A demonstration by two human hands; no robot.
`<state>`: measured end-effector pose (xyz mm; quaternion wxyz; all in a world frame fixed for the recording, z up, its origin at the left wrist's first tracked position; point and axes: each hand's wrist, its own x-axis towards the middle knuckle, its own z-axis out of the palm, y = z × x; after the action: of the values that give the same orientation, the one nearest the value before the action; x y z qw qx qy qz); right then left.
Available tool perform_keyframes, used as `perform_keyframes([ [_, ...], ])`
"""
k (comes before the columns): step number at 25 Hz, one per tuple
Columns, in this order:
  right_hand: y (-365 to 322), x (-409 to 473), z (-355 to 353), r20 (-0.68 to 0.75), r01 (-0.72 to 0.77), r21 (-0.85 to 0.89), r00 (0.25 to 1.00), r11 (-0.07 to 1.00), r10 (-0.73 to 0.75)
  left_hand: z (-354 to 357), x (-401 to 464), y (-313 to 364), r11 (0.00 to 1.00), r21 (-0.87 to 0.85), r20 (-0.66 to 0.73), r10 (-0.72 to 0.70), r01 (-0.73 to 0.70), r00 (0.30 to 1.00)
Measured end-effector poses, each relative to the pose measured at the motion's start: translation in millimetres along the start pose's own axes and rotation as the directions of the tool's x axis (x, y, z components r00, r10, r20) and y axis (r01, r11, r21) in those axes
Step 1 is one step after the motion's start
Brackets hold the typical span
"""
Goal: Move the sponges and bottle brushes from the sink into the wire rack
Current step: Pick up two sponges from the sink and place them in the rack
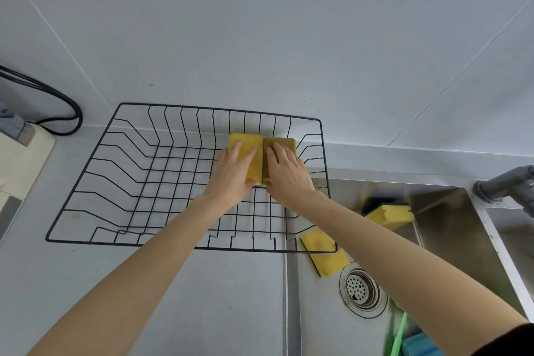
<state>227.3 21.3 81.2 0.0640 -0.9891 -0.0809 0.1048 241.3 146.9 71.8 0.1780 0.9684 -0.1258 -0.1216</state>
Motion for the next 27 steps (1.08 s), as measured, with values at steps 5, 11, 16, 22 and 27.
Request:
perform_keyframes([
  [5, 3.5, -11.3, -11.0, 0.042, 0.022, -0.011, 0.999, 1.0, -0.022, -17.2, -3.9, 14.7, 0.996, 0.089, 0.085, -0.033, 0.026, 0.996],
  [11, 15.2, -56.0, -41.3, -0.021, 0.026, 0.032, 0.999, 0.999, -0.025, -42.0, -28.9, 32.8, 0.99, 0.139, 0.03, 0.004, -0.008, 1.0],
  [16, 34.4, -100.0, -61.9, -0.072, -0.031, 0.044, 0.997, 0.999, 0.034, -60.9, -67.6, 57.1, 0.979, 0.196, -0.014, 0.063, -0.059, 0.998],
  [22, 70.5, -151.5, -76.2, -0.095, -0.095, 0.02, 0.991, 0.995, 0.096, -68.8, -102.8, 105.6, 0.973, 0.166, -0.041, 0.172, -0.163, 0.984],
  [27, 108.7, -185.2, -79.8, -0.07, -0.138, 0.004, 0.988, 0.99, 0.138, -55.8, -109.8, 150.8, 0.965, 0.169, -0.034, 0.211, -0.203, 0.977],
])
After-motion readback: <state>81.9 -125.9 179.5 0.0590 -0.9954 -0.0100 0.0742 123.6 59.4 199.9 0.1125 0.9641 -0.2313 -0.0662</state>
